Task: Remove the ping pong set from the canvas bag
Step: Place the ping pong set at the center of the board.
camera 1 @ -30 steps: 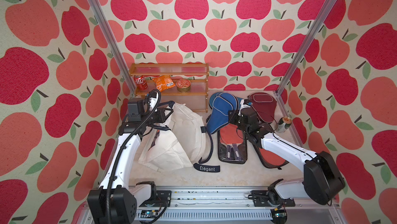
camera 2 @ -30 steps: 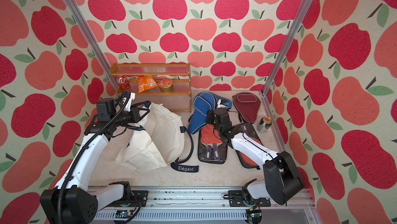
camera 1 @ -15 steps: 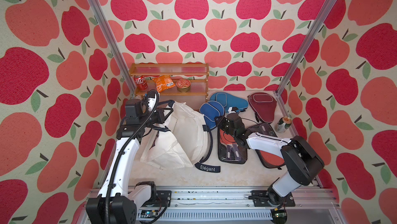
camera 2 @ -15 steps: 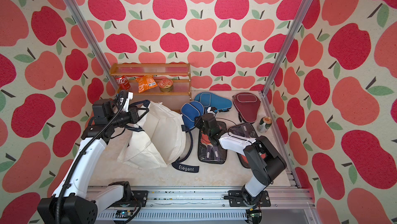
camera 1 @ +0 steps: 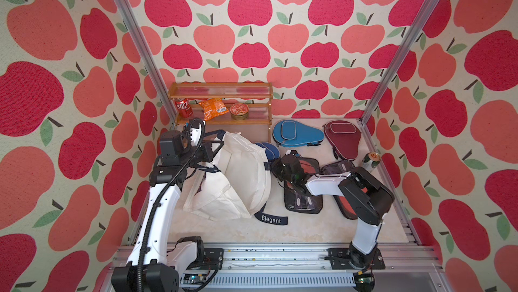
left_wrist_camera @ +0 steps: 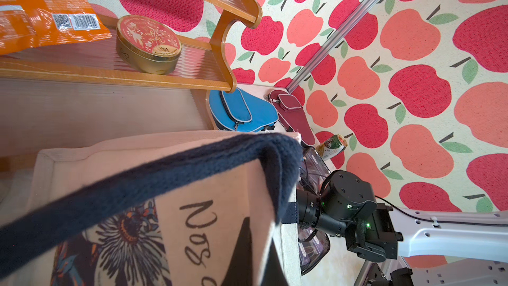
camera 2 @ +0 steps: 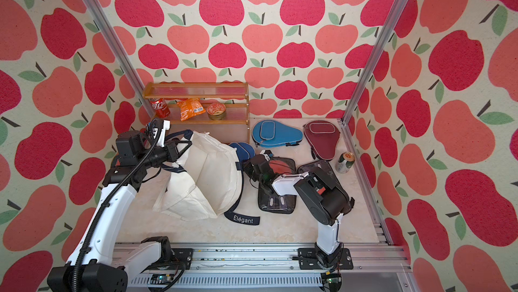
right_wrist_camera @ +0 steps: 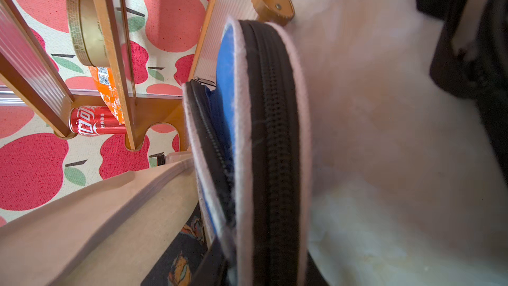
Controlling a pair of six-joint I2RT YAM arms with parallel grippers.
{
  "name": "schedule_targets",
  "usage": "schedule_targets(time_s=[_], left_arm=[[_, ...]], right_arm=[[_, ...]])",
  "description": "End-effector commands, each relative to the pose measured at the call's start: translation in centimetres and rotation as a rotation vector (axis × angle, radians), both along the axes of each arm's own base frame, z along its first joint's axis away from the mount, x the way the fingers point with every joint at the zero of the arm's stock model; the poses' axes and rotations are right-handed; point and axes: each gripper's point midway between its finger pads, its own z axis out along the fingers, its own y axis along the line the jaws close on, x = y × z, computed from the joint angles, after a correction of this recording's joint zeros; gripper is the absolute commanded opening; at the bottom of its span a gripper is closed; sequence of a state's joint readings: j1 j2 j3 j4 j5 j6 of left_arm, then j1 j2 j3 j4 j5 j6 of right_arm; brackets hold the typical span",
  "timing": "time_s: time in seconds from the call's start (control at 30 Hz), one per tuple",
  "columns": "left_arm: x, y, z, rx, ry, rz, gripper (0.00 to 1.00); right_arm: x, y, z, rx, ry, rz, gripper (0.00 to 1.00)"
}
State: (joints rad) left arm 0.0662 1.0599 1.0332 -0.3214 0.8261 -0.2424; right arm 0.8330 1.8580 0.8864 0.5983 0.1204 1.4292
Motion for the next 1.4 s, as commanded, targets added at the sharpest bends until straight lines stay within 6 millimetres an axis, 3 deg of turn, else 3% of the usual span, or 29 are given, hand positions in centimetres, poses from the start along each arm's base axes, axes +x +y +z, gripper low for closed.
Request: schedule_targets(time_s=[0.0,0.33,0.67,1.0,1.37], left_arm=[[-0.1,0.2,1.3,0.003,-0.065,0.003,0.00],[0.1,0.7,1.1,0.006,-0.061,0.027,0.00],[0.2,1.1,1.0,0.006,-0.059,0.041,0.00],[0.4,1.5,1.2,0.002,-0.061,0.054,0.00],[0.5,1.9,1.1,0.001,-0.054,0.068,0.00]], right_arm=[[0.0,1.5,1.1,0.048,-0.007,-0.001,0.22],[-0.9,1.6,-1.6,0.036,0.084,-0.002,0.26],[-1.0,1.8,-2.3,0.010,0.117,0.020,0.49],[-0.7,1.2,0.3,-0.093,0.077,0.056,0.87],[-0.9,-0.8,2.7,-0.250,0.026,0.063,0.98]])
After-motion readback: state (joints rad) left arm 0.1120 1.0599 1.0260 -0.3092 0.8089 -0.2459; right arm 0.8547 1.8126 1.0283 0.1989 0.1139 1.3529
